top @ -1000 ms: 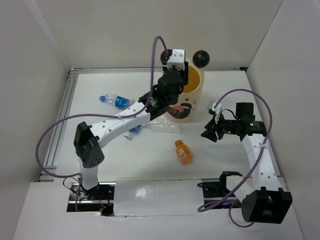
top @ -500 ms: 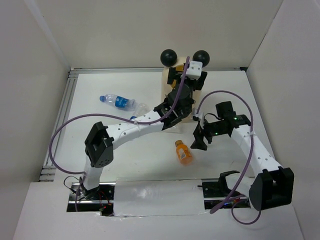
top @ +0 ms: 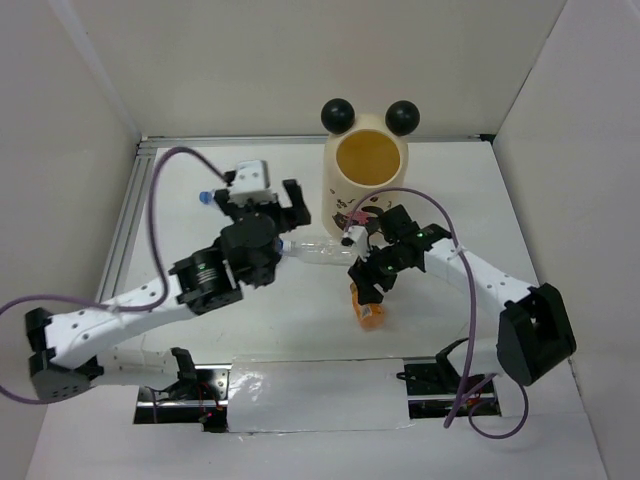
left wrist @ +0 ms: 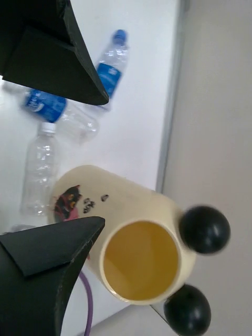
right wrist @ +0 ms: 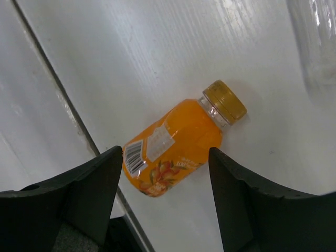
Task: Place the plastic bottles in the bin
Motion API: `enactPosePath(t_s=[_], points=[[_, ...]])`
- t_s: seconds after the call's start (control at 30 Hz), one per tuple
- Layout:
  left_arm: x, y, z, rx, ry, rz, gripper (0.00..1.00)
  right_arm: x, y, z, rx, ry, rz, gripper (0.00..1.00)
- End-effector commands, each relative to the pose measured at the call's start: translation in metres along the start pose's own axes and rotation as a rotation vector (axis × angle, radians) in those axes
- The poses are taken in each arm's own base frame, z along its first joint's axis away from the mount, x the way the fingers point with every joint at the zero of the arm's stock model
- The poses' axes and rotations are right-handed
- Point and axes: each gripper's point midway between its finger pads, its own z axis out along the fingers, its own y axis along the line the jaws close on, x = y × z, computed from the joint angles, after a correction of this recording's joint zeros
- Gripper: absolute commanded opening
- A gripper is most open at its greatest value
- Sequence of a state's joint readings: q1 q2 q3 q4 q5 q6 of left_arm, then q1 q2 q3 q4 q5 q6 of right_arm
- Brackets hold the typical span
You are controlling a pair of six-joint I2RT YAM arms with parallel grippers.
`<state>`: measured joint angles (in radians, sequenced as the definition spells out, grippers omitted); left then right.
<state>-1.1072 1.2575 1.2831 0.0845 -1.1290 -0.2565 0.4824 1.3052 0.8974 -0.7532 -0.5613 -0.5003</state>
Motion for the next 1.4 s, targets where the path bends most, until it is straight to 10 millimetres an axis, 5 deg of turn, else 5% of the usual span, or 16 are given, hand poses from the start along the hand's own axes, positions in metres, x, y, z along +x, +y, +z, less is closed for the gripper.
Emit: enactPosePath(t_s=[0.0, 0.03, 0.2, 0.3, 0.5, 0.57, 0.6, 0.7, 0.8, 0.97, 1.2, 1.3, 1.37], points=[[0.06, 0.056, -0.033, -0.11, 0.172, -0.099, 1.0, -0.021, -0.025, 0.012, 0.143, -0.009, 0.131, 0.73], [0.091, 0.077, -0.045, -0.142, 0.242, -0.097, 1.0, -0.02, -0.028, 0.02, 0.169, 0.04, 0.162, 0.73], [0.14, 0.106, -0.07, -0.211, 0.382, -0.113, 1.0, -0.006, -0.03, 0.044, 0.188, 0.15, 0.237, 0.74], [0.162, 0.121, -0.078, -0.272, 0.421, -0.11, 1.0, 0.019, -0.04, 0.056, 0.283, 0.266, 0.227, 0.76], [0.184, 0.13, -0.08, -0.305, 0.44, -0.068, 1.0, 0.031, -0.031, 0.06, 0.276, 0.321, 0.209, 0.73], [0.19, 0.13, -0.078, -0.32, 0.447, -0.082, 1.0, 0.031, -0.025, 0.062, 0.235, 0.322, 0.2, 0.63], [0.195, 0.131, -0.075, -0.329, 0.472, -0.073, 1.0, 0.03, -0.021, 0.06, 0.206, 0.327, 0.181, 0.47], [0.201, 0.121, -0.059, -0.292, 0.49, -0.085, 1.0, 0.016, 0.0, 0.059, 0.079, 0.298, 0.131, 0.27], [0.212, 0.124, -0.043, -0.263, 0.562, -0.044, 1.0, -0.017, 0.031, 0.04, -0.101, 0.215, 0.012, 0.12], [0.219, 0.116, -0.008, -0.127, 0.685, -0.04, 1.0, -0.12, 0.062, -0.035, -0.208, -0.13, -0.35, 0.11], [0.233, 0.116, 0.025, 0.089, 0.728, 0.031, 1.0, -0.234, 0.062, -0.141, -0.089, -0.513, -0.623, 0.09], [0.258, 0.122, 0.029, 0.148, 0.772, 0.094, 0.98, -0.272, 0.043, -0.179, 0.054, -0.659, -0.712, 0.09], [0.266, 0.125, 0.035, 0.167, 0.777, 0.11, 0.96, -0.284, 0.022, -0.186, 0.138, -0.718, -0.745, 0.09]])
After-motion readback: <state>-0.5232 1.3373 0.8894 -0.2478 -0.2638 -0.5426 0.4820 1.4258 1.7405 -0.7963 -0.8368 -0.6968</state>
